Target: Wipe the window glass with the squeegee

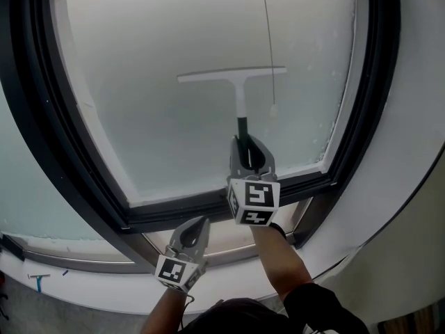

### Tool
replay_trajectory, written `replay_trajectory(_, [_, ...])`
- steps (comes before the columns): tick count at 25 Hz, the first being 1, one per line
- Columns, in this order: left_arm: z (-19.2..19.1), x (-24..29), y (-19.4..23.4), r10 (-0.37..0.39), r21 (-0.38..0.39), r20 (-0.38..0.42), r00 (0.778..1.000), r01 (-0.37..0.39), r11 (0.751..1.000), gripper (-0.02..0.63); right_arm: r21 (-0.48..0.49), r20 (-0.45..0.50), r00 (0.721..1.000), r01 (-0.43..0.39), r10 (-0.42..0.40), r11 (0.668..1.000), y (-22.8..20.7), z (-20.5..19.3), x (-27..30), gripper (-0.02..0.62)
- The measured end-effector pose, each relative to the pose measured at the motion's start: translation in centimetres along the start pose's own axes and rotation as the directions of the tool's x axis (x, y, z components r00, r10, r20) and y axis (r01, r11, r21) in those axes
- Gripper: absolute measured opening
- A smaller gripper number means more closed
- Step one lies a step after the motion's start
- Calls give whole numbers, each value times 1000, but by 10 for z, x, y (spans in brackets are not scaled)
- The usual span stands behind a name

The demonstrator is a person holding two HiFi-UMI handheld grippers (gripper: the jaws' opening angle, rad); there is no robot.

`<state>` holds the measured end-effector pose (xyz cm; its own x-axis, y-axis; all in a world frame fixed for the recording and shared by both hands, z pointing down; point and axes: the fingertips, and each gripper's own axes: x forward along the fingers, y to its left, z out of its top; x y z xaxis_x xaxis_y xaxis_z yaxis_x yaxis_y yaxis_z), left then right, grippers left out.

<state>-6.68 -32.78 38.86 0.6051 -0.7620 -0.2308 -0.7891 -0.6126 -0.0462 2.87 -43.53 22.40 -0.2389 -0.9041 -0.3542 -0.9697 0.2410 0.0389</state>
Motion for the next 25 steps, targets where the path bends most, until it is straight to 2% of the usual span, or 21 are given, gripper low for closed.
replay_trajectory(11, [-9, -1, -8, -16, -29, -20, 1000, 16, 999, -2, 1, -55, 998, 0, 0, 1000, 0, -32, -23, 95])
replay_trajectory(18, [-25, -7, -15, -37, -17, -50, 998, 36, 999, -3, 5, -94, 996, 2, -1, 1000, 1, -55, -42, 95])
replay_trajectory(25, [-40, -15, -23, -51, -47, -78, 996, 48, 998, -2, 29, -144, 990, 9, -5, 1000, -1, -87, -60, 95])
